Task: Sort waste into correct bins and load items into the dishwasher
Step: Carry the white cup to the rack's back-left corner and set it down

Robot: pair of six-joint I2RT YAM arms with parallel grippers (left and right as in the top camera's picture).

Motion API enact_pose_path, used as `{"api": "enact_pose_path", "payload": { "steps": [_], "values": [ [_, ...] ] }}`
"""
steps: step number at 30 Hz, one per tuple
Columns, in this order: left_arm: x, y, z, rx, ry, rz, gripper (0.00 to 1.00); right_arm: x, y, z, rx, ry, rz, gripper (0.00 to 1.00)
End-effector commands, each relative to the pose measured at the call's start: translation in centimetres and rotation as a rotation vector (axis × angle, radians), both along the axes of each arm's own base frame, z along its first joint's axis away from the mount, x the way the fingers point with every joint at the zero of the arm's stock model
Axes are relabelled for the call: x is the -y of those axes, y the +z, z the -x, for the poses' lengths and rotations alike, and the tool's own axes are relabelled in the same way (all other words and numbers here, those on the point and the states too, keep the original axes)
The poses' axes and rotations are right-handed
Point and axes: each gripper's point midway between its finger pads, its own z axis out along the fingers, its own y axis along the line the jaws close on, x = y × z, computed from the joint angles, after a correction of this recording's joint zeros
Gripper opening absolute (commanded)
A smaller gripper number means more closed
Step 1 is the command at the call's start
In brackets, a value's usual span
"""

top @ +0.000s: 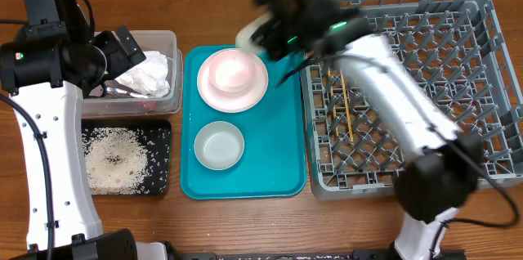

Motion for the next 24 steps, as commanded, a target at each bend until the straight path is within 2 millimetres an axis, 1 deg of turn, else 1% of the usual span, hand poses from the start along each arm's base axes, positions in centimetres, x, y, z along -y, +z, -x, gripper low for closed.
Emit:
{"api": "enact_pose_path", "payload": {
  "steps": [1, 2, 5, 9, 11, 13, 16, 17, 21, 24],
  "values": [
    [-0.1, 0.6, -0.1, 0.014, -0.008, -0.015, 1.0, 3.7, 3.5, -0.4, -0.041, 0.058, -0.204, 0.04],
    [-0.1, 0.6, -0.1, 0.014, -0.008, -0.015, 1.0, 5.2, 3.5, -1.0, -0.053, 0.051, -0.236, 0.04],
    [-0.1, 0.6, -0.1, 0.014, -0.008, -0.015, 1.0, 8.5, 3.2, -2.4, -0.093, 0.057, -0.343, 0.04],
    [-0.1, 0.6, -0.1, 0.014, -0.008, -0.015, 1.0, 11.5, 2.1, -3.5, -0.157, 0.115, -0.511, 0.04],
    [-0.1, 0.6, -0.1, 0.014, -0.008, -0.015, 1.0, 12.9, 0.9, -4.2, -0.187, 0.141, -0.588, 0.04],
    [-0.1, 0.6, -0.1, 0.014, -0.008, -0.015, 1.0, 13.6, 0.0, -4.5, -0.209, 0.161, -0.639, 0.04],
    [-0.1, 0.6, -0.1, 0.014, -0.008, -0.015, 1.0, 14.2, -1.7, -5.0, -0.252, 0.166, -0.682, 0.04],
    [-0.1, 0.6, -0.1, 0.014, -0.008, -0.015, 1.0, 14.3, -2.5, -5.2, -0.268, 0.159, -0.684, 0.04],
    [-0.1, 0.6, -0.1, 0.014, -0.008, -0.015, 1.0, 14.3, -4.5, -5.7, -0.296, 0.141, -0.68, 0.04],
    [-0.1, 0.6, -0.1, 0.014, -0.008, -0.015, 1.0, 14.5, -6.3, -6.3, -0.311, 0.09, -0.632, 0.04]
  ]
}}
